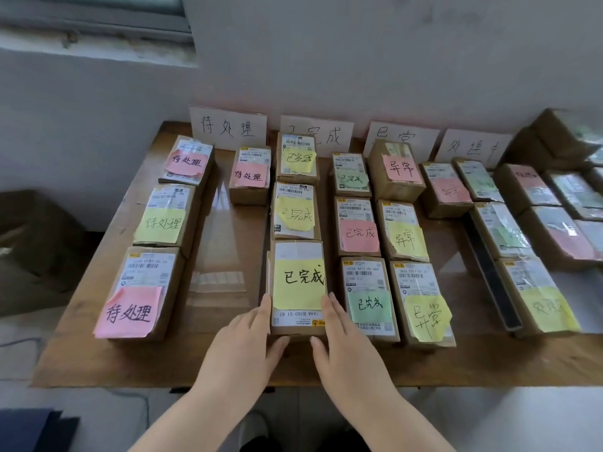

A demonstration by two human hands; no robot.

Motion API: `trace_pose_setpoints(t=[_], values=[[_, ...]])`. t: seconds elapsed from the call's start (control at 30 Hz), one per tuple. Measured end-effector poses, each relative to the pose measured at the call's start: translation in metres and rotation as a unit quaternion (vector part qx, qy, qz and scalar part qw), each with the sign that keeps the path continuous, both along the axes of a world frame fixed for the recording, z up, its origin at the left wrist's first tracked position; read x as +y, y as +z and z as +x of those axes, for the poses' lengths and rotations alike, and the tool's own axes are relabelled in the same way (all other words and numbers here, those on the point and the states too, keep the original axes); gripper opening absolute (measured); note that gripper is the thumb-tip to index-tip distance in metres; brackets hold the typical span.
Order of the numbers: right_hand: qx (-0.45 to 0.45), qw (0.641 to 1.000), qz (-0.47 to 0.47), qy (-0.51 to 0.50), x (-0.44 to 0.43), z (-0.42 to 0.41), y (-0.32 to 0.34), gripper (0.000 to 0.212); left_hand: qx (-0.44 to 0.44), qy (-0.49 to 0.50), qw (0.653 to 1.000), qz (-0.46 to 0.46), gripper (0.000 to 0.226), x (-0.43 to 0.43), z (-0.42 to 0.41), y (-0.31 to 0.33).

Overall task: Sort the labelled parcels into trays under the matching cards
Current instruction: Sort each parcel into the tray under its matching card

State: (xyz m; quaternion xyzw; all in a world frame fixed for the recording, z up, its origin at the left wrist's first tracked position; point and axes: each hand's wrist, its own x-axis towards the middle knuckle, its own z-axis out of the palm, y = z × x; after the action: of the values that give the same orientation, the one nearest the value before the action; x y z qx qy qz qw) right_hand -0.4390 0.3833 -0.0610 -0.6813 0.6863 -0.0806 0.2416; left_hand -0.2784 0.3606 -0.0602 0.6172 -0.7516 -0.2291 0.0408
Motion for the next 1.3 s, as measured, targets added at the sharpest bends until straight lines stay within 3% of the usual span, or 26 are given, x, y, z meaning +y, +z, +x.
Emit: trace_pose_setpoints(t=[0.07, 0.23, 0.47, 0.73, 0.93, 1.3], values=[[0.059, 0.998, -0.02, 0.016, 0.001, 0.003, -0.005, 0.072, -0.024, -0.019, 0.999, -0.024, 0.074, -0.001, 0.001, 0.001], [0.102, 0.992, -0.067, 0.042, -0.004, 0.004, -0.015, 0.075, -0.066, -0.028, 0.995, -0.068, 0.069, -0.002, 0.006, 0.002], [0.049, 0.996, -0.056, 0.059, -0.008, 0.003, -0.007, 0.066, -0.111, -0.04, 0.985, -0.129, 0.065, -0.005, 0.015, -0.009], [0.067, 0.994, -0.088, 0.028, 0.001, -0.023, 0.012, 0.06, -0.115, -0.052, 0.974, -0.186, 0.059, -0.011, -0.002, 0.012], [0.016, 0.993, -0.099, 0.055, 0.004, -0.083, 0.026, 0.06, -0.115, -0.043, 0.968, -0.22, 0.056, -0.01, -0.061, 0.032], [0.032, 0.992, -0.101, 0.063, 0.028, -0.266, 0.039, 0.058, -0.076, -0.088, 0.957, -0.264, 0.053, 0.029, -0.254, 0.039]])
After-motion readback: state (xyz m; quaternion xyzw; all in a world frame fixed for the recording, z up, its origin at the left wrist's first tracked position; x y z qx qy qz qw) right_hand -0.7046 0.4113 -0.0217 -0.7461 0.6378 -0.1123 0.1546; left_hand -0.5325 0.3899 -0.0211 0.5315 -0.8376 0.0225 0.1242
